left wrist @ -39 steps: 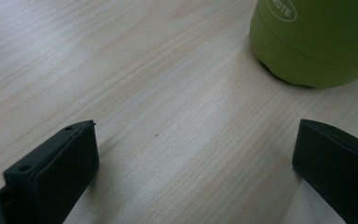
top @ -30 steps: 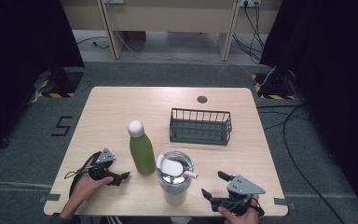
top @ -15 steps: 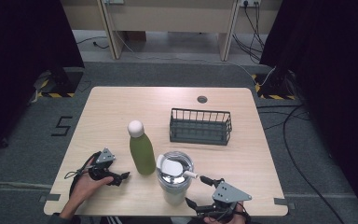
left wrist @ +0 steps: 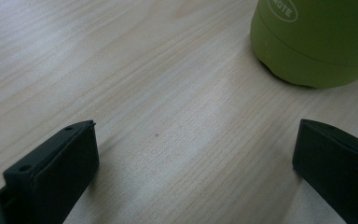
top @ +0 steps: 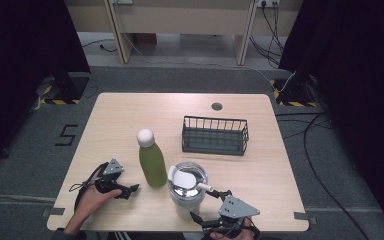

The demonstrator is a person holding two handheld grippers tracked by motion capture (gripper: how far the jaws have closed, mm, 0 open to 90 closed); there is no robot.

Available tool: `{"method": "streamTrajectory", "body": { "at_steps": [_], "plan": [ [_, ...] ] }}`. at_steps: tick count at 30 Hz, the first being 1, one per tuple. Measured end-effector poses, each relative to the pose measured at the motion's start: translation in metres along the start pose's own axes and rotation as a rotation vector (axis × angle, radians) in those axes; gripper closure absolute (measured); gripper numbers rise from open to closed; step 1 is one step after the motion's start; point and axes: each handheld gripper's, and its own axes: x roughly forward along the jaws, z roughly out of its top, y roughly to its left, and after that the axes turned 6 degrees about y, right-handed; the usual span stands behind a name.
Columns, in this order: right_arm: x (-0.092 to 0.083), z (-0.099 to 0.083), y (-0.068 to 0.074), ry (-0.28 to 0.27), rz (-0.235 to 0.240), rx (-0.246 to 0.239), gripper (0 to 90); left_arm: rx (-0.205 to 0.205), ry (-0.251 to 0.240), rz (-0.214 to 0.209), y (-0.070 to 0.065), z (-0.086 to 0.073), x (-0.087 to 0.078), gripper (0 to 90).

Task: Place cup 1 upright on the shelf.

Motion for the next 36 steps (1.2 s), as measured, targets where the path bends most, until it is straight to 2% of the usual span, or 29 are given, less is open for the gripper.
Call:
{"method": "streamTrajectory", "body": {
  "at_steps": [4,8,15,17,18,24,28,36],
  "plan": [
    [0.008,0.002,0.001,-0.011,0.012,-0.026,15.2,0.0,0.0,0.0,0.0,0.0,0.0,0.0],
    [0.013,0.003,0.001,-0.016,0.011,-0.026,14.8,0.0,0.0,0.0,0.0,0.0,0.0,0.0],
    [0.02,0.003,0.001,-0.031,0.011,-0.015,11.7,0.0,0.0,0.0,0.0,0.0,0.0,0.0],
    [0.023,0.002,0.0,-0.04,0.013,-0.013,11.0,0.001,0.0,0.0,0.0,0.0,0.0,0.0],
    [0.026,0.002,0.0,-0.054,0.019,0.006,9.9,0.0,0.0,0.0,0.0,0.0,0.0,0.0],
    [0.036,0.0,0.001,-0.081,0.012,0.013,8.0,-0.001,0.0,0.0,0.0,0.0,0.0,0.0],
    [0.046,0.001,0.0,-0.085,0.016,0.006,7.9,-0.001,0.001,0.001,0.0,0.0,0.0,0.0],
    [0.052,0.003,0.0,-0.112,0.027,0.002,8.3,-0.002,0.0,0.002,0.0,0.0,0.0,0.0]
  ]
}}
